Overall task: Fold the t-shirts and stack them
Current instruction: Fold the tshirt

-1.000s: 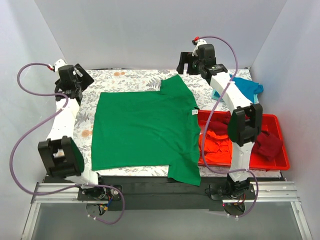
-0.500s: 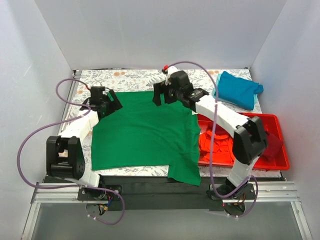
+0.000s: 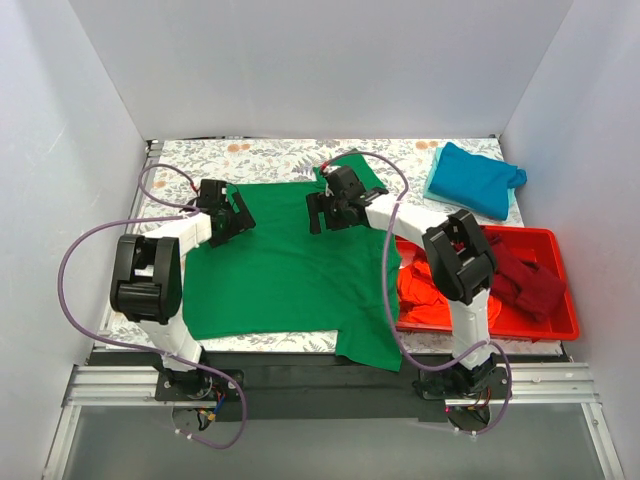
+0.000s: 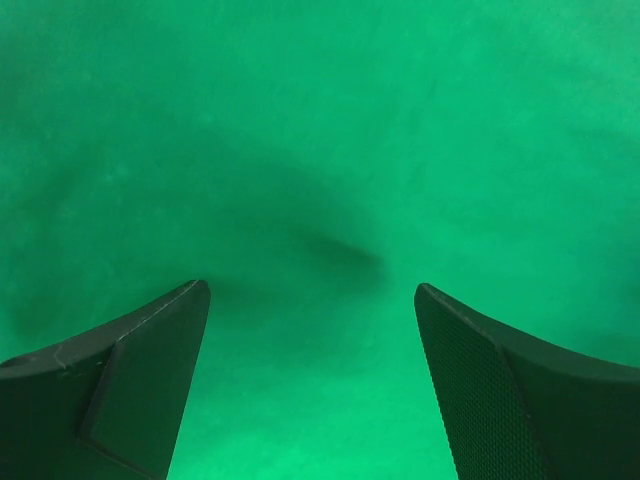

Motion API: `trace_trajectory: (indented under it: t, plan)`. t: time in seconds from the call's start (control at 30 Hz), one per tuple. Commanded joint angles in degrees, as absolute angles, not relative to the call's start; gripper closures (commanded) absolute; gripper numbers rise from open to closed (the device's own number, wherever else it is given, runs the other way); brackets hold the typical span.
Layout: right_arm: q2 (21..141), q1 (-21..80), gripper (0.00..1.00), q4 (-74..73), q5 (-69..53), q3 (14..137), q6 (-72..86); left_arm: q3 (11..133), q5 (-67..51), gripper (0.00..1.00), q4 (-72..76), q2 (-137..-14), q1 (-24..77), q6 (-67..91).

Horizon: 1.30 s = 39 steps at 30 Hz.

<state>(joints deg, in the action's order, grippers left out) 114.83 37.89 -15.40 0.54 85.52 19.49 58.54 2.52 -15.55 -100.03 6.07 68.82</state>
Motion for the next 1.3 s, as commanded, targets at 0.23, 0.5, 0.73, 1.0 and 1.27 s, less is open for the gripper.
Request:
trace_trajectory:
  t: [0.23, 0.5, 0.73, 1.0, 1.27]
  plan:
    - [122.95, 37.18, 0.05, -17.75, 3.60, 92.02, 19.95, 62.22, 2.81, 0.16, -15.03, -103.44, 2.29, 66.80]
    - [129.72, 36.83, 0.05, -20.30, 1.94, 99.39, 21.09, 66.53, 2.46, 0.16, -15.56, -108.36, 0.09, 64.43]
    - [136.30, 36.30, 0.05, -24.25, 0.44, 110.89, 21.80, 70.92, 2.20, 0.16, -16.26, -113.28, -3.42, 64.34]
    - [142.82, 35.07, 0.04, -28.21, -4.82, 123.65, 22.85, 75.67, 1.59, 0.16, -16.44, -117.24, -5.98, 63.81]
    - [142.30, 33.92, 0.03, -28.21, -9.23, 128.23, 21.37, 77.78, -2.02, 0.17, -15.91, -112.34, -4.92, 62.75]
